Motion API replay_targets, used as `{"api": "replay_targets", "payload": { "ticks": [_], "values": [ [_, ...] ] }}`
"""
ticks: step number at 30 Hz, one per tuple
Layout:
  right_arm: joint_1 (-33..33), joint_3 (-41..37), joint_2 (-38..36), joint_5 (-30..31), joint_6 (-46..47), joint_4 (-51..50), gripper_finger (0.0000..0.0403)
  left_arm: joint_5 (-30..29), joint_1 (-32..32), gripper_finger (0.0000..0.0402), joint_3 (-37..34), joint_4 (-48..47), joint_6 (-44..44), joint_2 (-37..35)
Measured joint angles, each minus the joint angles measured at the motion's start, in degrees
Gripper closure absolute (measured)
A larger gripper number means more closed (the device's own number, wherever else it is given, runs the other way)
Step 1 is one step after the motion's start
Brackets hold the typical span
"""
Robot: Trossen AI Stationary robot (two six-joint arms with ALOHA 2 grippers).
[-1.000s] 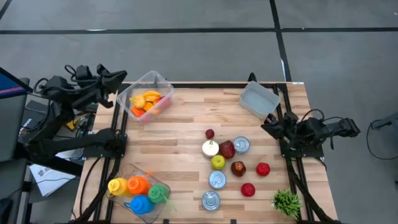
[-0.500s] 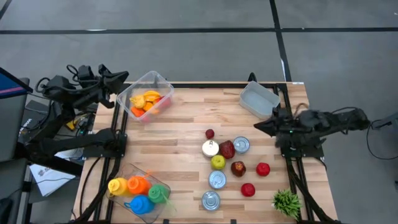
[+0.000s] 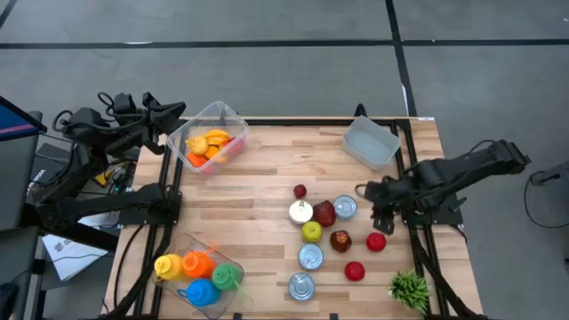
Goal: Pick & Place Food Item
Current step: Put the top red tomato into the white bin
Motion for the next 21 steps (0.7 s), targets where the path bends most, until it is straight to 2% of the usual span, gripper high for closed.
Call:
{"api": "replay_targets", "payload": {
  "ticks": [7,11,14,21],
  "values": [
    [3.14,-1.49,8.94,-8.15,3.69,-1.33,0.0092,0.0,0.0,0.0379,0.0,-2.13,0.0,0.76],
    [4.26,-3.51,12.22,-8.65,3.71,-1.29,0.0025,0.13,0.0,0.0375,0.0,-2.84,-0.02,1.35],
    [4.39,-5.52,13.62,-8.74,3.55,0.15,0.0007,0.26,0.0,0.0373,0.0,-2.82,-0.02,1.77],
    [4.36,-12.03,14.07,-12.84,6.31,13.2,0.0021,0.26,0.0,0.0372,0.0,-2.77,-0.02,1.99]
  ]
}}
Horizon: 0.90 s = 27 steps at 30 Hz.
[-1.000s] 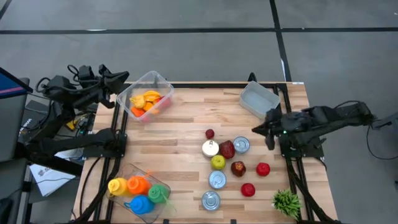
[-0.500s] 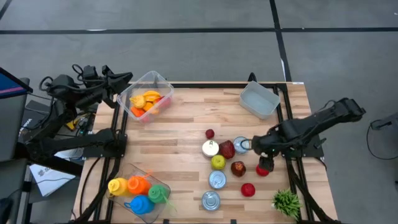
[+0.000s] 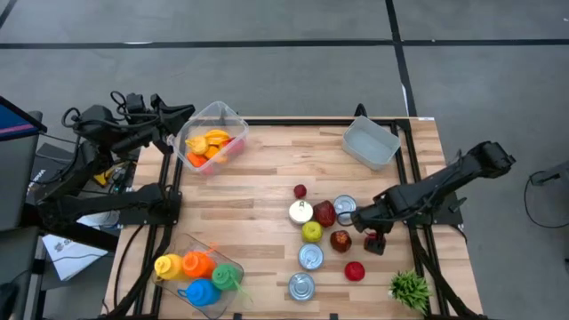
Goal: Pick & Place Food Item
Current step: Put the top red tomato into the white bin
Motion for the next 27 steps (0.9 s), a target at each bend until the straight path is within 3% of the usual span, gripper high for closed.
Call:
{"api": "replay_targets", "payload": {
  "ticks": [16,20,27],
  "values": [
    [1.01,-8.03,0.0,0.78,5.43,9.48,0.0029,-0.03,0.0,0.0375,0.0,0.04,-0.02,0.0],
    [1.72,-8.03,0.0,0.78,5.5,9.46,0.0059,-0.11,0.0,0.0375,0.0,0.04,-0.02,0.0],
    [2.11,-8.03,0.0,0.8,5.93,9.46,0.0154,-0.09,0.0,0.0375,0.0,0.04,-0.02,0.0]
  ]
}}
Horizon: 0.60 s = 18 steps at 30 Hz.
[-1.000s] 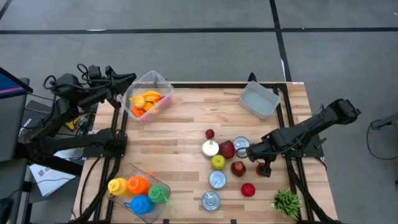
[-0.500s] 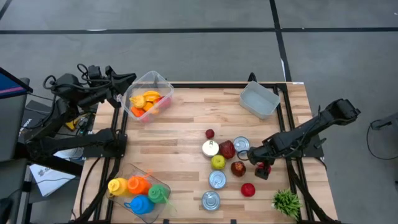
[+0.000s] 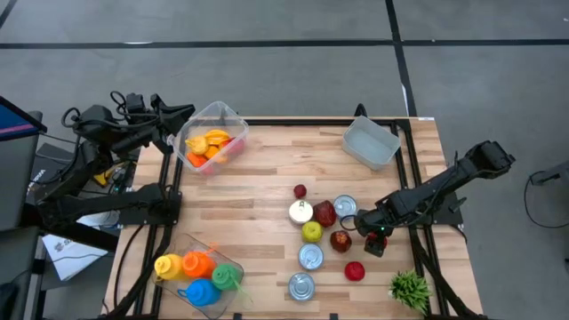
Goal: Pick & Place Food Item
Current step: Put the top red tomato into the white bin
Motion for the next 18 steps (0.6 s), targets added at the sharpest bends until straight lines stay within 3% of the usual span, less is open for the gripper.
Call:
{"api": "replay_targets", "payload": {
  "ticks": [3,10,18],
  "values": [
    [-0.03,0.0,-0.03,0.02,-0.02,0.04,0.0177,0.02,0.0,0.0376,0.0,0.0,0.0,0.0],
    [-0.5,1.71,-4.46,0.47,0.0,-0.02,0.0169,0.02,0.0,0.0373,0.0,0.0,0.0,0.0],
    [-5.03,8.61,-13.06,6.61,-1.48,0.18,0.0172,0.04,-0.01,0.0372,0.0,-0.02,0.09,0.0]
  ]
}}
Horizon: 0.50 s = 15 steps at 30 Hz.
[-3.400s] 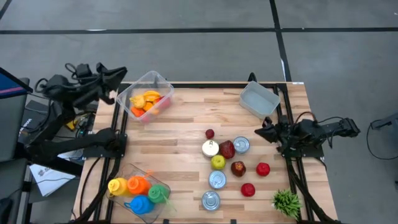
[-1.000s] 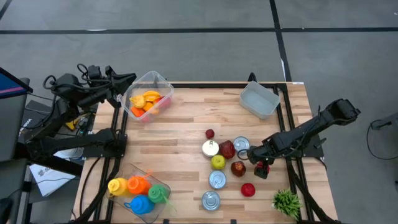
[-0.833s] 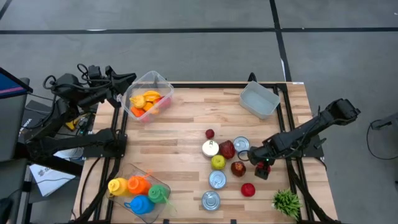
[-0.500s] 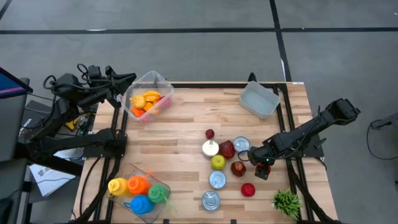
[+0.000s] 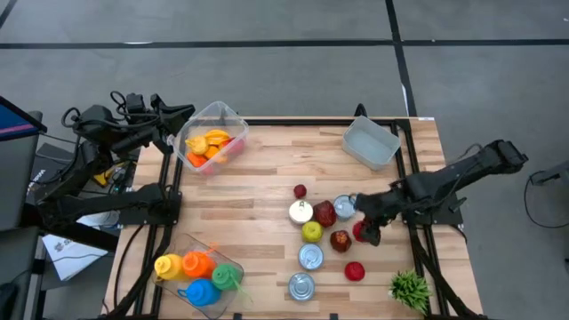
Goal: Pick & Place Food Item
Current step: Put the top red tomato into the white bin
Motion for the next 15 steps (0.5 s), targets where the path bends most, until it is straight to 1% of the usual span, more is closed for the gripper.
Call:
{"api": "replay_targets", "payload": {
  "ticks": [3,7,11,15],
  "values": [
    [-2.53,3.63,-2.9,3.59,-2.92,1.03,0.0169,0.02,0.0,0.0368,0.0,0.0,0.02,0.0],
    [-6.1,7.47,-5.87,6.88,-8.9,8.63,0.0169,0.16,0.01,0.0343,0.0,0.0,0.08,0.0],
    [-9.63,9.46,-7.51,7.31,-15.42,21.29,0.0168,0.94,-0.01,0.0294,0.0,0.02,0.1,0.22],
    [-13.13,10.23,-7.9,7.29,-20.97,31.59,0.0168,2.14,0.01,0.023,0.02,0.06,-1.63,1.72]
  ]
}}
